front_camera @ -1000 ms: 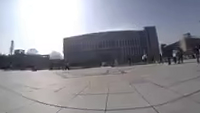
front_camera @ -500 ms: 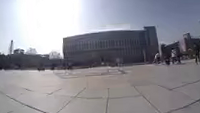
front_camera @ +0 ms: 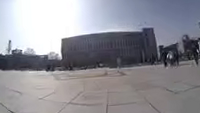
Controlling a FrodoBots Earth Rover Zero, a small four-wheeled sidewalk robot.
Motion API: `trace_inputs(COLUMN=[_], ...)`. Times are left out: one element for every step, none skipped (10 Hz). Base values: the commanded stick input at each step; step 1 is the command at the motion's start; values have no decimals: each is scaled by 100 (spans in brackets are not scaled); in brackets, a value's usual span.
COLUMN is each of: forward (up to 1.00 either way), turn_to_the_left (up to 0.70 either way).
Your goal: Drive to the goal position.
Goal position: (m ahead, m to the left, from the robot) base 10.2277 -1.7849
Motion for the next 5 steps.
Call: trace_inputs(forward=[50,50,50,50,50], turn_to_the_left=[0,0,0,0,0])
